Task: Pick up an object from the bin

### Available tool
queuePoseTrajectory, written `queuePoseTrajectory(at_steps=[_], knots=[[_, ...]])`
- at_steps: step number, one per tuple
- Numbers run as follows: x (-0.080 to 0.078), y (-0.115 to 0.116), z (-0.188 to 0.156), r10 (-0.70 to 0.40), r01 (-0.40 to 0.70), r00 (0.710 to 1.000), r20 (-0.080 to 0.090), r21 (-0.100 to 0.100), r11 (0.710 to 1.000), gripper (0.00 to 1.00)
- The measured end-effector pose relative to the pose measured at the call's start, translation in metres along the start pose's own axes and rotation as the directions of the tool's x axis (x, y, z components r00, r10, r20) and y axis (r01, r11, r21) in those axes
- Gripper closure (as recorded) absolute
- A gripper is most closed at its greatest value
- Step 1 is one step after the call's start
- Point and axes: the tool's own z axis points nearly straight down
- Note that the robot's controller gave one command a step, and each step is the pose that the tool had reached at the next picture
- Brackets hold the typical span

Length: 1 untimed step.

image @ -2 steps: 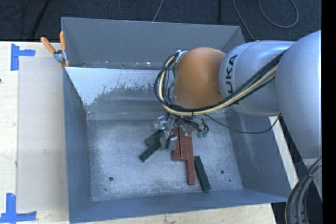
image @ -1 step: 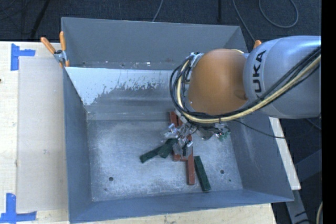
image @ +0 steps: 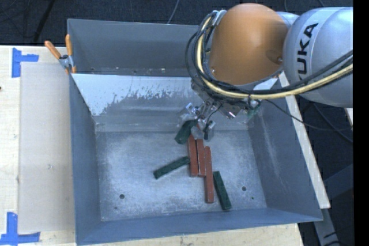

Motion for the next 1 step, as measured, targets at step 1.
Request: queuePoseTrajectory(at_steps=[1], knots=[[-0.0297,-0.0006,0.0119,-0.146,0.146,0.989,-0.005,-0.007,0.989,1.0]])
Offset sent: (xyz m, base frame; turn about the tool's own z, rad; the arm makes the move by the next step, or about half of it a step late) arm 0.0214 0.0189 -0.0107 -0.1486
